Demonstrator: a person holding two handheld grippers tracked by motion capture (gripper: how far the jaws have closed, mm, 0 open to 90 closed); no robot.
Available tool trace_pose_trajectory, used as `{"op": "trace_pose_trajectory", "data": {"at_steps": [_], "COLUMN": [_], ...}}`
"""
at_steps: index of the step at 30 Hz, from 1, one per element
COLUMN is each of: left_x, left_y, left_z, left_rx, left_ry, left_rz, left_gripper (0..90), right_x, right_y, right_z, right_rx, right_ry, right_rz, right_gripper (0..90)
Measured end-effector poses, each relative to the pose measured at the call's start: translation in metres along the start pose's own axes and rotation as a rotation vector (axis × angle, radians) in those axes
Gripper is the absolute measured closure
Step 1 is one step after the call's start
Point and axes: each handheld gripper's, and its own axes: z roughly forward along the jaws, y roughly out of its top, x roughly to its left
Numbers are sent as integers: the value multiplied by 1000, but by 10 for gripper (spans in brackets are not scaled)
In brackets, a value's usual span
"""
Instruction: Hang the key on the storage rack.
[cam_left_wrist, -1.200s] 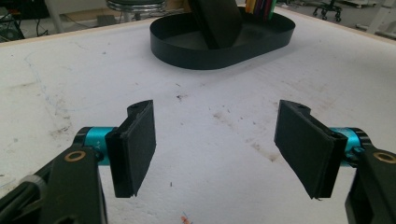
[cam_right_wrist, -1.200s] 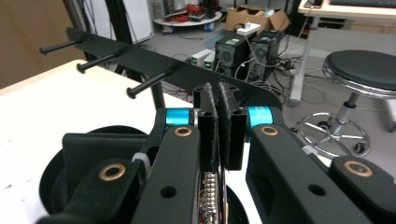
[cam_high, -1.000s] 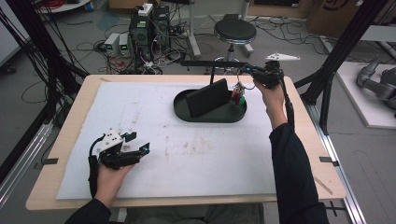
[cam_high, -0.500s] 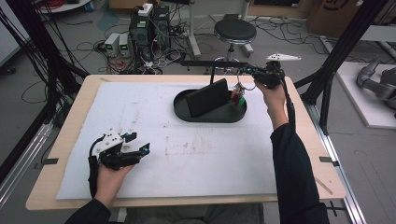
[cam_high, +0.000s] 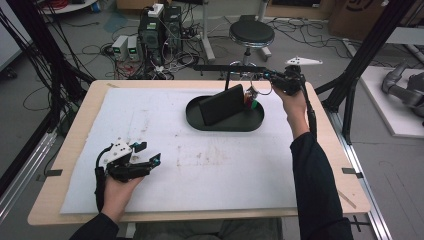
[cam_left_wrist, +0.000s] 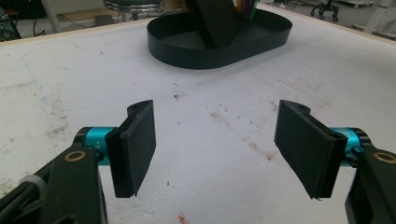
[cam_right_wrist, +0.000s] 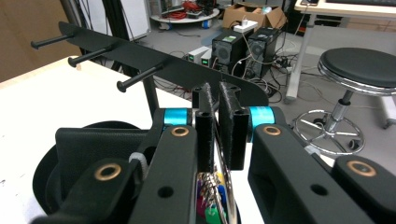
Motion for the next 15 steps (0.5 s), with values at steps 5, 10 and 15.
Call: {"op": "trace_pose_trajectory", "data": {"at_steps": [5, 10, 15], "left_x": [0, 0, 1], "left_y": [0, 1, 1], "left_z": [0, 1, 3], "left_rx": [0, 3, 0], "left_ry": [-1, -5, -6], "left_rz": [2, 6, 4], "left_gripper": [294, 294, 294], "right_x": [-1, 0, 9], "right_y": [0, 2, 8], "right_z": [-3, -8, -20], "right_rx": [15, 5, 8], "right_ry": [-29, -34, -46], "right_rz": [-10, -18, -45], "right_gripper": [830, 769, 594]}}
